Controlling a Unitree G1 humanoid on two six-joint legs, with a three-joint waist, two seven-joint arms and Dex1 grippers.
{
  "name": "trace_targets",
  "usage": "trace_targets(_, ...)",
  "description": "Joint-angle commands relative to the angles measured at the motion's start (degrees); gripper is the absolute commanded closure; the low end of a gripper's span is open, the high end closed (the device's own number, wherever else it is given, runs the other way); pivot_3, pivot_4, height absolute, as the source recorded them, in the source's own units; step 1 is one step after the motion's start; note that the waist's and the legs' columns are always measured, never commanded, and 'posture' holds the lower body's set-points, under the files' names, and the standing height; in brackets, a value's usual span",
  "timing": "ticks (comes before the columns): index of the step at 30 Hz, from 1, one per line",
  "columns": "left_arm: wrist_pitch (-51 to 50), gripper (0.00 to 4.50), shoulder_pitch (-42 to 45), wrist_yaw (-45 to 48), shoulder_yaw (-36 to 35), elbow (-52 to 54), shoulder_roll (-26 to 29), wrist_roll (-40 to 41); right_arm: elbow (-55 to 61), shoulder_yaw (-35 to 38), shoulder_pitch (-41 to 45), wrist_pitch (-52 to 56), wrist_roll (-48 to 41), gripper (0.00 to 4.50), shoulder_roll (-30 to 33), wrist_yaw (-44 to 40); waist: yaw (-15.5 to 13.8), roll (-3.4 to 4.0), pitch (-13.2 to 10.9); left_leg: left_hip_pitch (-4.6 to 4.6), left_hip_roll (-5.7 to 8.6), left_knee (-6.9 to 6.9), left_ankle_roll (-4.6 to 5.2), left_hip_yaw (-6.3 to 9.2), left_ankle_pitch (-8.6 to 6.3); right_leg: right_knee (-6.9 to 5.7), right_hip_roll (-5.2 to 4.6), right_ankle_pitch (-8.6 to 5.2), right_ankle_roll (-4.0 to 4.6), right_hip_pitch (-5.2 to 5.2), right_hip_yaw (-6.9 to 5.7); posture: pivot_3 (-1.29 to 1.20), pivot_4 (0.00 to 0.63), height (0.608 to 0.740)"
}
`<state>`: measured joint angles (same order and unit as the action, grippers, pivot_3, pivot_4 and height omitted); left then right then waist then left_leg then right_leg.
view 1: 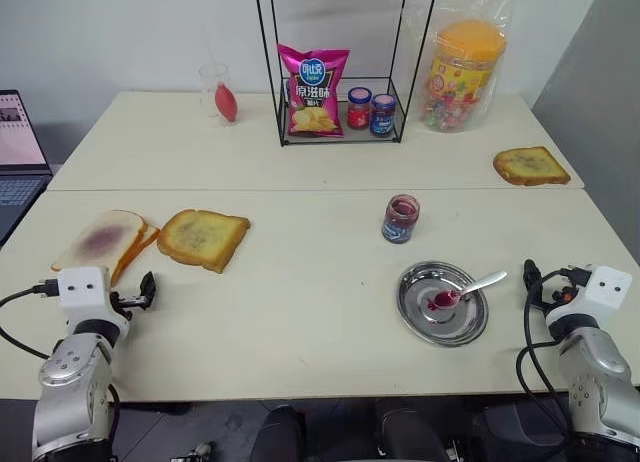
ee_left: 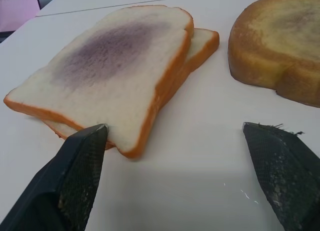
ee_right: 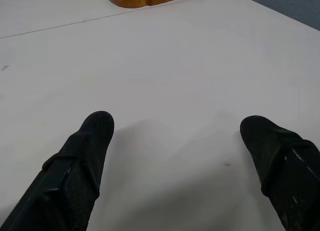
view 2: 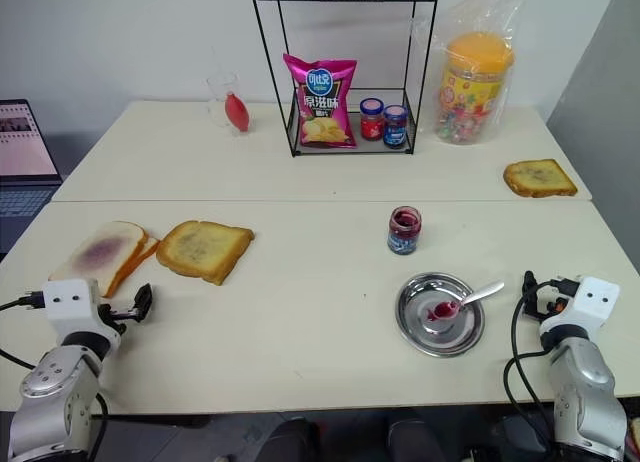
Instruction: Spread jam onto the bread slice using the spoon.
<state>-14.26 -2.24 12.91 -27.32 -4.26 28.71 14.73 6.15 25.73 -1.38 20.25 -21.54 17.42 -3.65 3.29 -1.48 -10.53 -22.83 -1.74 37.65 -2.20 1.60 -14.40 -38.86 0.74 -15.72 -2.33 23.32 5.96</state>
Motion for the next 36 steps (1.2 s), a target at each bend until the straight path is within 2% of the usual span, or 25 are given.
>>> trace_targets(1,0.02,0.0,-0.33,-0.25,-1.63,2.42,0.46,0.45,0.63,0.99,0.41,-0.32,-0.15,0.04,0.25,-0.12,0.0,0.0,0.0,0.0,0.0,0.0,0.0,0.0,0.0,0.0,0.0,0.0,0.0,0.0,0.0,0.0,0.15,0.74)
trace_targets(4,-0.56,0.0,-0.73,0.65,-2.42,3.34,-0.23,2.42,1.17,0.92,0.16,-0.36,-0.03,0.04,0.39,-0.28,0.0,0.0,0.0,-0.01,0.0,0.0,0.0,0.0,0.0,0.0,0.0,0.0,0.01,0.0,-0.01,0.0,0.15,0.74)
trace_targets(8,-8.68,0.0,-3.47,8.32,-4.26,10.24,0.57,13.41,4.78,2.61,2.3,2.61,-2.23,0.04,3.28,-0.89,0.05,0.01,-0.01,-0.01,-0.02,-0.06,-0.01,-0.05,0.0,0.03,-0.02,-0.01,0.02,0.03,0.01,0.0,0.15,0.74)
trace_targets(10,-12.64,0.0,-4.87,10.51,-5.53,12.91,3.19,16.01,6.34,2.73,4.42,5.29,-3.77,0.04,5.99,-2.46,0.07,0.02,-0.05,-0.01,0.0,-0.11,-0.01,-0.06,0.0,0.04,-0.04,-0.02,0.03,0.04,0.01,0.0,0.15,0.74)
trace_targets(12,-19.23,0.0,-5.75,12.31,-7.73,15.55,4.85,22.49,7.86,2.52,7.19,8.63,-6.75,0.04,9.1,-5.05,0.39,0.04,-0.16,-0.01,0.0,-0.1,-0.01,-0.1,0.0,0.02,-0.04,-0.02,0.02,0.08,0.07,0.0,0.15,0.74)
trace_targets(16,-35.34,0.0,-4.22,9.97,-13.82,18.08,4.71,43.78,14.76,-1.88,14.16,21.63,-21.2,0.04,17.93,-17.95,0.77,0.08,-0.2,0.0,-0.05,-0.14,0.0,-0.05,0.0,-0.03,0.0,-0.03,0.05,0.12,0.02,0.0,0.15,0.74)
trace_targets(18,-36.85,0.0,-3.16,7.87,-14.88,17.47,4.14,46.14,16.36,-2.69,14.39,24.74,-24.49,0.04,20.35,-21.11,0.84,0.03,-0.17,0.01,-0.04,-0.19,0.01,0.08,0.0,-0.02,0.03,0.01,-0.05,0.1,-0.09,0.0,0.15,0.74)
trace_targets(20,-38.0,0.0,0.44,3.09,-16.69,12.29,1.96,50.1,20.27,-6.44,15.89,31.12,-32.45,0.04,24.61,-28.22,0.48,-0.16,-0.06,0.01,-0.02,-0.4,0.0,0.27,0.0,0.01,0.06,-0.06,-0.13,0.08,-0.26,0.0,0.15,0.74)
trace_targets(22,-38.18,0.0,3.59,-0.12,-16.72,7.21,-0.2,51.26,24.14,-11.41,18.87,36.48,-39.84,0.04,27.64,-34.5,0.06,-0.12,-0.09,0.01,0.03,-0.55,0.0,0.32,0.0,0.08,0.04,-0.09,-0.15,0.07,-0.29,0.0,0.15,0.74)
trace_targets(25,-38.01,0.0,5.97,-2.4,-16.7,3.75,-2.03,51.7,25.1,-14.94,21.84,38.97,-43.45,0.04,28.24,-36.5,-0.09,-0.18,-0.06,-0.03,0.02,-0.63,0.0,0.46,0.0,0.12,0.07,-0.1,-0.12,0.11,-0.41,0.0,0.15,0.74)
trace_targets(30,-37.81,0.0,7.9,-1.48,-15.8,0.95,-3.59,52.73,25.24,-19.87,24.5,39.49,-44.1,0.04,26.18,-36.79,-0.29,-0.27,0.0,-0.1,0.1,-0.64,-0.02,0.5,-0.01,0.29,-0.04,-0.1,-0.13,0.06,-0.44,0.0,0.15,0.74)
trace_targets(33,-36.25,0.0,11.06,-1.59,-14.59,-5.19,-3.82,50.55,24.9,-23.53,26.64,38.43,-42.15,0.04,23.02,-35.79,-0.33,-0.25,0.0,-0.07,0.12,-0.62,-0.02,0.46,0.0,0.27,-0.06,-0.09,-0.14,0.06,-0.42,0.0,0.15,0.74)
trace_targets(36,-36.81,0.0,13.19,-0.56,-13.43,-9.27,-3.33,49.51,24.78,-24.05,27.03,37.96,-41.28,0.04,21.97,-35.21,-0.57,-0.21,0.03,0.03,0.12,-0.59,-0.03,0.58,0.01,0.15,0.0,-0.07,-0.16,0.0,-0.51,0.0,0.15,0.74)
